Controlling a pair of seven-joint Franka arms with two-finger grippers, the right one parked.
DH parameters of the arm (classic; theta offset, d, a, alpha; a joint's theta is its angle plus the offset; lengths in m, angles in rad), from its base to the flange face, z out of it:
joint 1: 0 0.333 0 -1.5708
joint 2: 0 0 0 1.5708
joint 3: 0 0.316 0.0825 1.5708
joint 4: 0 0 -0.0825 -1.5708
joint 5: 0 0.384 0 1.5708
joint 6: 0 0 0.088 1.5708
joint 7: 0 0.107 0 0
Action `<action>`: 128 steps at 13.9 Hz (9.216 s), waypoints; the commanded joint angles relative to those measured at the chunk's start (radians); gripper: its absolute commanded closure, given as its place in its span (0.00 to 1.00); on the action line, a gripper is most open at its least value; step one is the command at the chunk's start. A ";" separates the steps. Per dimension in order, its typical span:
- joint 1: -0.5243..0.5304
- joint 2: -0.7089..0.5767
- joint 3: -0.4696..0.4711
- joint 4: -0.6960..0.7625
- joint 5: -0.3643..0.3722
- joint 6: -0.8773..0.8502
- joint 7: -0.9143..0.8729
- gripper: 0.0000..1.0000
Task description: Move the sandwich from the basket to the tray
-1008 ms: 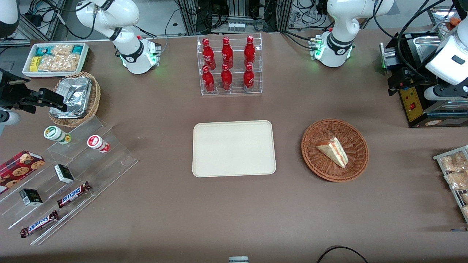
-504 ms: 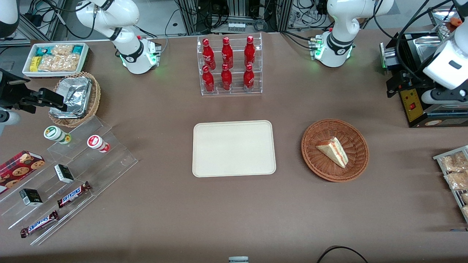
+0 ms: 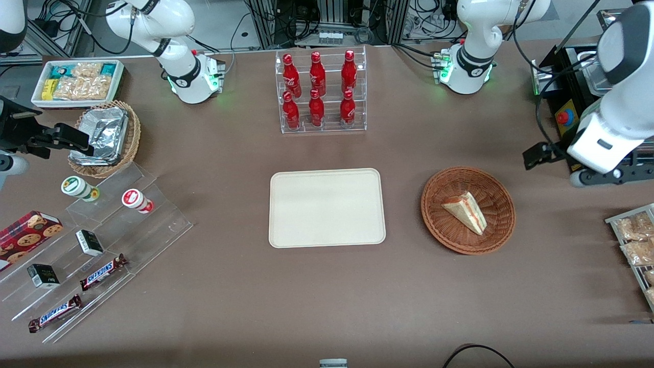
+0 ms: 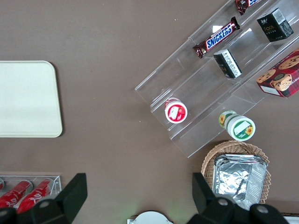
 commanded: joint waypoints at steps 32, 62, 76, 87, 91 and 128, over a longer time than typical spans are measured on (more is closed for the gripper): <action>-0.016 0.265 -0.103 -0.484 0.038 0.870 -0.866 1.00; -0.520 0.570 -0.180 0.245 0.100 0.466 -0.797 1.00; -0.582 0.728 -0.188 0.237 0.089 0.574 -0.690 1.00; -0.566 0.575 -0.185 0.243 0.083 0.459 -0.706 0.00; -0.490 0.431 -0.182 0.234 0.080 0.335 -0.735 0.00; 0.032 -0.028 -0.007 0.222 -0.017 -0.190 0.234 0.00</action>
